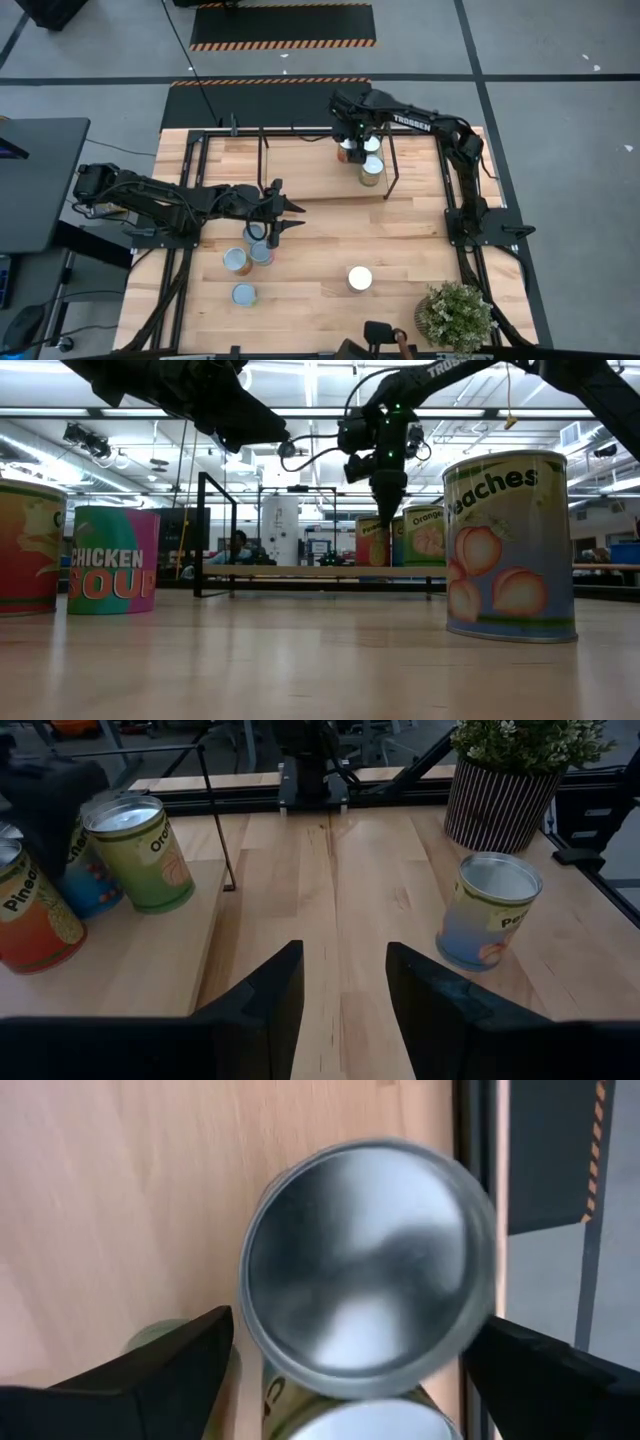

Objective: Pick and place cans onto a shelf
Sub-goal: Put the canned pineapples on the shelf, then put the canned peaches on the shelf

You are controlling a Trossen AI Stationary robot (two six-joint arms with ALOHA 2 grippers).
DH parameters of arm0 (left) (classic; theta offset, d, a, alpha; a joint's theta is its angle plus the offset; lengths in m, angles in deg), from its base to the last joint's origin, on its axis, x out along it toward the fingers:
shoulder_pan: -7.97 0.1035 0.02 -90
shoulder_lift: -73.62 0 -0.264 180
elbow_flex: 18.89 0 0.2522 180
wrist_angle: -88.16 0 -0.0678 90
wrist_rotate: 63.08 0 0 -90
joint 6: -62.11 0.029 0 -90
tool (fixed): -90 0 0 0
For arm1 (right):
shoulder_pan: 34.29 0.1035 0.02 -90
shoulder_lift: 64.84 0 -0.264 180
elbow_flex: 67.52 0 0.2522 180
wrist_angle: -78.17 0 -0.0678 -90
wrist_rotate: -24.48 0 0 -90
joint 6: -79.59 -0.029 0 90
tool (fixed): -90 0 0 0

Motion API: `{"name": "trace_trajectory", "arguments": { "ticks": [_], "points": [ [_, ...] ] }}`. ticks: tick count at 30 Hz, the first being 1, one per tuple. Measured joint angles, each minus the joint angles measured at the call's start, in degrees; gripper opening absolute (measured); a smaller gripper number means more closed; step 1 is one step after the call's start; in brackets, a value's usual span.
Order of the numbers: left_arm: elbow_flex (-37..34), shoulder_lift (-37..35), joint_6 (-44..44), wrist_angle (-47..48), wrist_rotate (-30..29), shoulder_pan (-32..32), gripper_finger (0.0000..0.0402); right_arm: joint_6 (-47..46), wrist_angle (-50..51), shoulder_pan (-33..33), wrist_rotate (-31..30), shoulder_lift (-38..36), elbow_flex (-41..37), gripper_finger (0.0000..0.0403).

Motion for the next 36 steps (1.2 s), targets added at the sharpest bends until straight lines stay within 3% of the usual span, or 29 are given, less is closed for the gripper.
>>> {"name": "trace_trajectory", "arguments": {
  "ticks": [11, 19, 29, 36],
  "points": [
    [0.0, 0.0, 0.0, 0.0, 0.0, 0.0, 0.0151, -1.8, 8.6, 2.7, -2.0, -0.1, 9.8, 0.0386],
    [0.0, 0.0, 0.0, 0.7, 0.0, 0.0, 0.0151, -5.6, 14.2, 10.8, -0.2, -0.1, 12.5, 0.0384],
    [0.0, 0.0, -1.5, 3.1, 0.0, 0.0, 0.0151, -12.9, 15.2, 29.8, -1.3, -0.8, 9.0, 0.038],
    [0.0, 0.0, -3.0, 2.8, 0.0, 0.0, 0.0151, -21.4, -0.7, 40.6, -3.7, -10.5, -6.8, 0.0351]
  ]
}}
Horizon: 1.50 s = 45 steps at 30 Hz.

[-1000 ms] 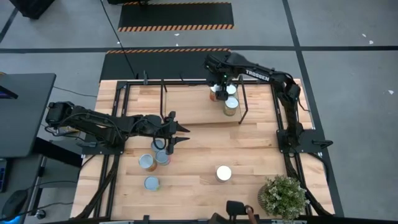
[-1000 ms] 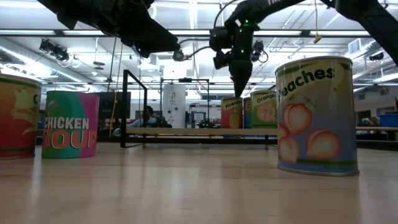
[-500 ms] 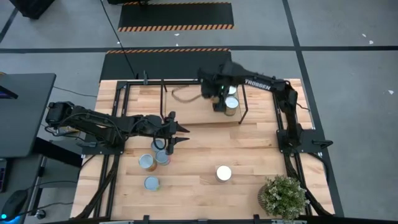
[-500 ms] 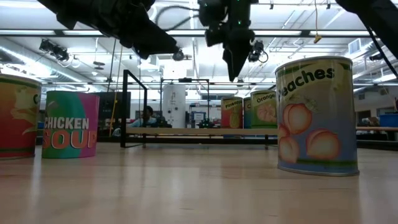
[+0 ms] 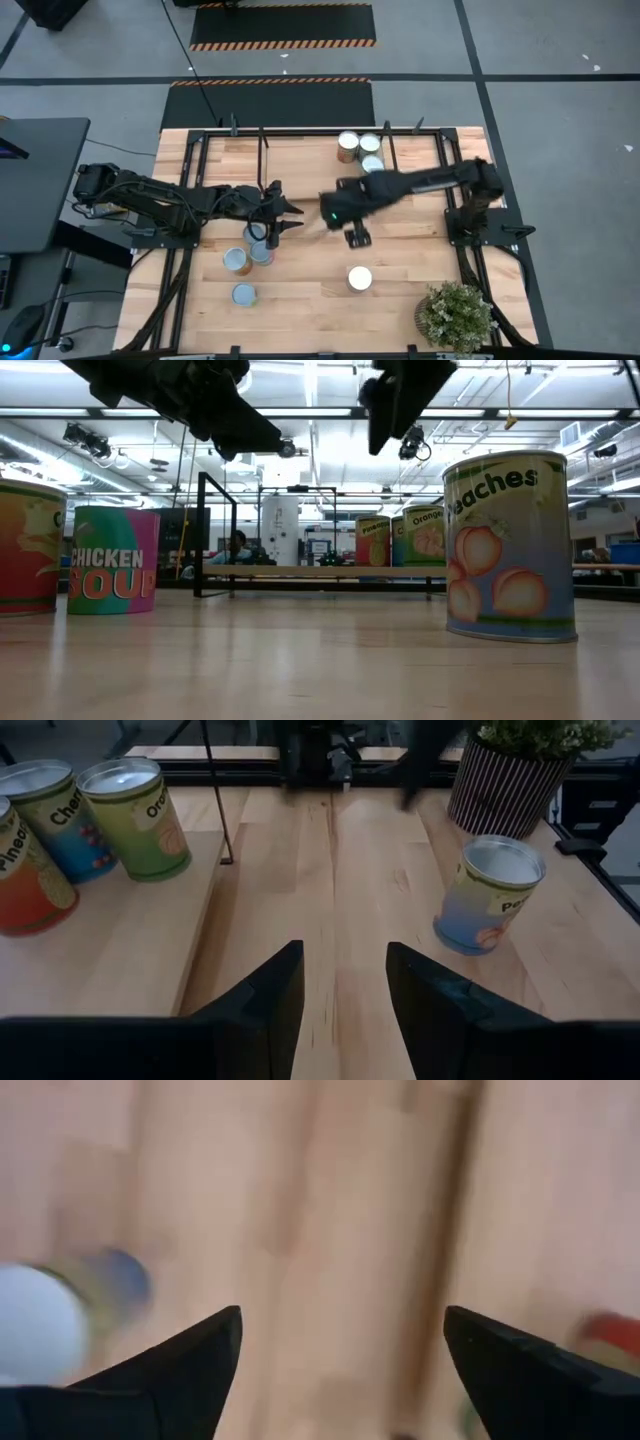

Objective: Pick and place cans onto a shelf
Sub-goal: Put the canned peaches on the shelf

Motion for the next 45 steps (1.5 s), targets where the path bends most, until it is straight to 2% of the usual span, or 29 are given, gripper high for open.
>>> {"name": "trace_trajectory", "arguments": {
  "ticks": [6, 14, 20, 30, 37, 45],
  "points": [
    [0.0, 0.0, -0.1, -0.9, 0.0, 0.0, 0.0151, -9.1, -10.9, 6.5, -0.1, -4.9, -10.8, 0.0346],
    [0.0, 0.0, -0.1, -0.9, -0.4, 0.0, 0.0151, -20.5, -16.0, 10.8, 0.2, -4.5, -15.4, 0.0349],
    [0.0, 0.0, -0.1, -0.7, -0.4, 0.0, 0.0151, -29.4, -18.6, 11.1, 1.1, -4.5, -15.4, 0.0366],
    [0.0, 0.0, 1.3, -0.6, -0.5, 0.0, 0.0151, -32.0, -22.2, 13.8, 2.4, 2.5, -12.8, 0.0377],
    [0.0, 0.0, 1.6, -1.6, -1.0, 0.0, 0.0151, -38.3, -13.9, 15.3, -2.1, 7.4, -7.4, 0.0377],
    [0.0, 0.0, 1.1, 0.0, -1.0, -0.2, 0.0151, -47.9, -7.0, 16.3, -1.9, 12.1, -2.6, 0.0377]
  ]
}}
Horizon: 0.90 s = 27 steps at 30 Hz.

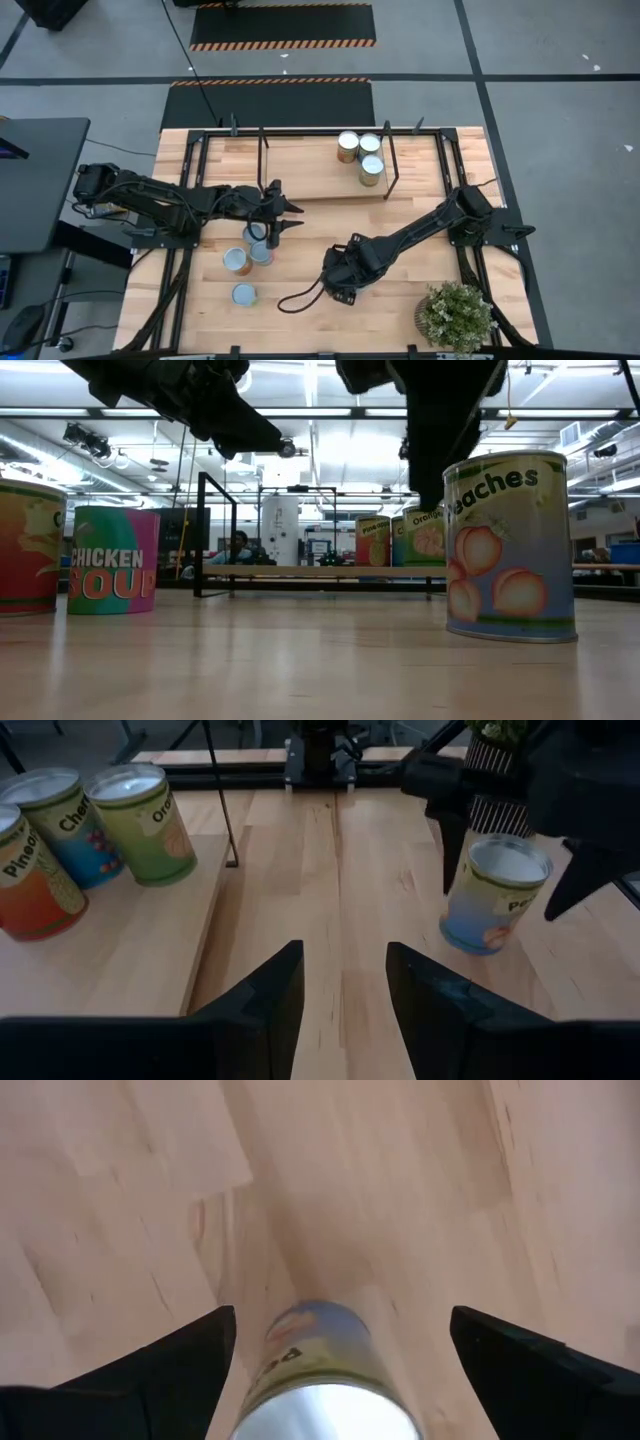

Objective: Pick and place cans onto a shelf
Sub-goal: Put the canned peaches on the shelf

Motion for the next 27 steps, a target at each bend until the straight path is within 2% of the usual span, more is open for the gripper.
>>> {"name": "trace_trajectory", "arguments": {
  "ticks": [6, 12, 22, 27],
  "points": [
    [0.0, 0.0, -1.1, 0.7, 0.0, -0.2, 0.0151, -7.1, 3.8, 0.1, 0.9, 0.4, 0.3, 0.0377],
    [0.0, 0.0, -1.1, 0.8, 0.0, -1.0, 0.0151, -11.7, 6.0, 0.1, 5.2, 0.4, -0.5, 0.0377],
    [0.0, 0.0, -1.1, 1.2, 0.0, -1.0, 0.0151, -11.9, 6.7, 0.6, 11.9, 0.4, -3.9, 0.0377],
    [0.0, 0.0, -1.4, 1.5, 0.0, -1.0, 0.0151, -10.3, 6.2, 1.0, 12.6, 0.4, -4.9, 0.0363]
  ]
}}
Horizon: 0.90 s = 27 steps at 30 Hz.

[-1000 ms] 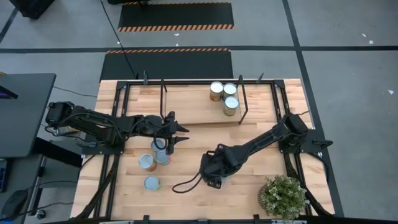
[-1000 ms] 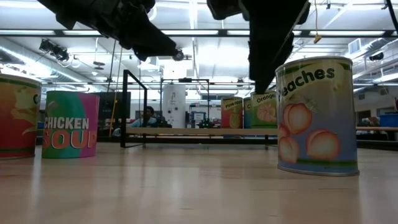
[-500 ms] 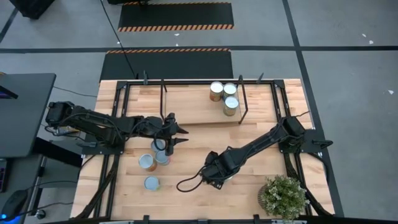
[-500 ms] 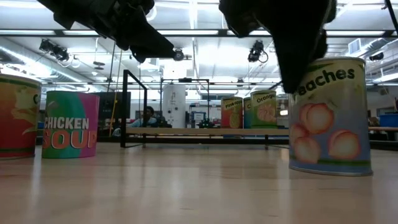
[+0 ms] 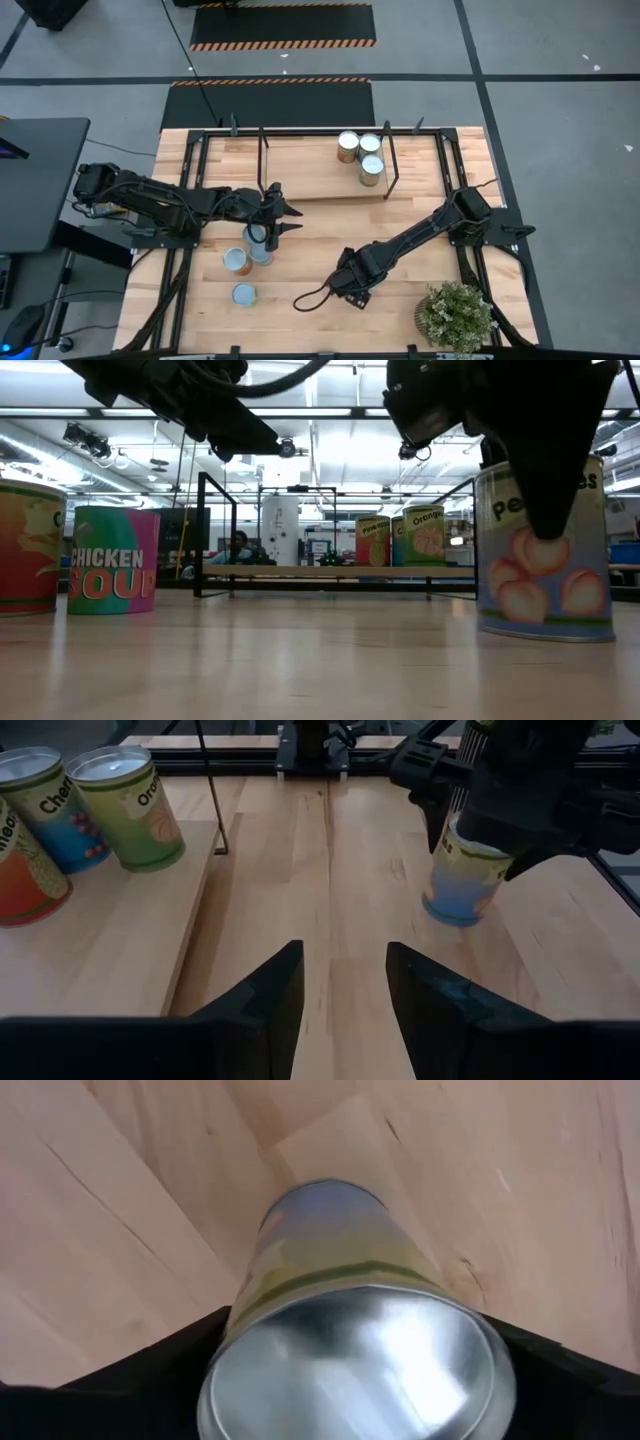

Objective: Pick and place cans onto a shelf
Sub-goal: Put the canned peaches on the shelf

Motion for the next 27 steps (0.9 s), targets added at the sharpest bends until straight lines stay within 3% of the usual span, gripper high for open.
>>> {"name": "trace_trajectory", "arguments": {
  "ticks": [8, 21, 27],
  "points": [
    [0.0, 0.0, -0.1, 0.0, 0.0, 0.0, 0.0151, 7.3, 0.1, 0.1, -1.1, 0.0, 0.0, 0.0322],
    [0.0, 0.0, 0.1, 0.0, 0.0, 0.0, 0.0151, 25.3, 4.3, -6.3, -4.6, -8.0, 0.4, 0.0325],
    [0.0, 0.0, 0.1, 0.0, 0.0, 0.0, 0.0151, 30.5, 12.5, -12.8, -9.8, -8.8, 7.2, 0.0325]
  ]
}}
